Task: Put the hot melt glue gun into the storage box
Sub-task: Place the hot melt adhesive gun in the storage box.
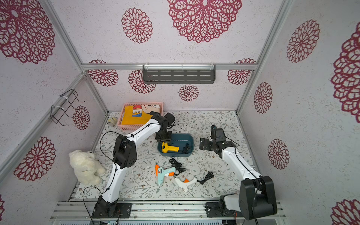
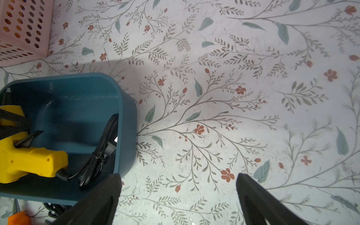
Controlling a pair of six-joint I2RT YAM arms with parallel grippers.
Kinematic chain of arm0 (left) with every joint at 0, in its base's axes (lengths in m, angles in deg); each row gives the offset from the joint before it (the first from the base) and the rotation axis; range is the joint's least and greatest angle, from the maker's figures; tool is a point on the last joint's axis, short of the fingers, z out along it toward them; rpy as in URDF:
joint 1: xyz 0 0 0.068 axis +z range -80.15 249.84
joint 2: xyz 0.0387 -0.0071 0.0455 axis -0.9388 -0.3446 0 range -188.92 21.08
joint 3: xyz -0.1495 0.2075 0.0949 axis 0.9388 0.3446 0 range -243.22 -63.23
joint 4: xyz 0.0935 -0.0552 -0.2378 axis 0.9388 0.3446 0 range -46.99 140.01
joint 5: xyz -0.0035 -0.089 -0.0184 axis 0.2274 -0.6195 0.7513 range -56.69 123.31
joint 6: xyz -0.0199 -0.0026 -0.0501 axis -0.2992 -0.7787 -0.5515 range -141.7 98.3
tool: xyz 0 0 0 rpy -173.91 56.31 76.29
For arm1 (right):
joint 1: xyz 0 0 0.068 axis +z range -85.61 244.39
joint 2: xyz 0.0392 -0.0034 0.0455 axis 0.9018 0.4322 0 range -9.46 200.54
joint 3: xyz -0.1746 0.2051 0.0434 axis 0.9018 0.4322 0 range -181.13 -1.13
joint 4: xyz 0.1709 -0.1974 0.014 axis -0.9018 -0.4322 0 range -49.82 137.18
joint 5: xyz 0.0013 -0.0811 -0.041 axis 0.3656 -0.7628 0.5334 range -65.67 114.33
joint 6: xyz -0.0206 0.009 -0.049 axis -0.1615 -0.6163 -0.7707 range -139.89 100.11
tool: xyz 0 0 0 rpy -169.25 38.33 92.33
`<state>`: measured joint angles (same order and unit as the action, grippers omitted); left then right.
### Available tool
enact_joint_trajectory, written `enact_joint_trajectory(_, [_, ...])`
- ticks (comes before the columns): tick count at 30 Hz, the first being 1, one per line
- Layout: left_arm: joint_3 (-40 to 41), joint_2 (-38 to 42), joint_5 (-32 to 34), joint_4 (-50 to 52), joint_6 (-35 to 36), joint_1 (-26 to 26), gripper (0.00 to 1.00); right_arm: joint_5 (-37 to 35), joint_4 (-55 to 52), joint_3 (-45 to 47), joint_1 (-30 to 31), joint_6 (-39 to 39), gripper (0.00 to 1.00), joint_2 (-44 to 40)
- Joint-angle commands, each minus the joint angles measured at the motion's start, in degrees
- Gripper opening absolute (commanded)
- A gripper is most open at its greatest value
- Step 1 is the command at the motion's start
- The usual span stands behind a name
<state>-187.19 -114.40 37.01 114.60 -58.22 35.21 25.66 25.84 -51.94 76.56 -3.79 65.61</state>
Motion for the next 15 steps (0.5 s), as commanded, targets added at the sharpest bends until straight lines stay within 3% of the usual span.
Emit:
enact_joint_trajectory(1, [0.39,-0.50,1.29,-1.85,0.06,-0.19,0.14,0.08,0.61,0.38,-0.28,-0.04,0.99,-1.55])
enact_joint_trajectory(5, [0.25,-1.85,0.11,-2.16,-0.75,-0.39,0.28,-0.10,0.25,0.43,-0.37,-0.01,0.99,-1.79])
enact_joint_trajectory(11, [0.00,-0.39,0.96,-2.25,-0.12,-0.53,0.72,-0.19,-0.32,0.55,-0.31,0.13,0.99,-2.60])
enact_joint_trajectory(15, [-2.43,1.78,2.40,0.33,1.46,-0.52,0.80,-0.27,-0.96,-0.28,-0.32,0.15,0.99,-2.76])
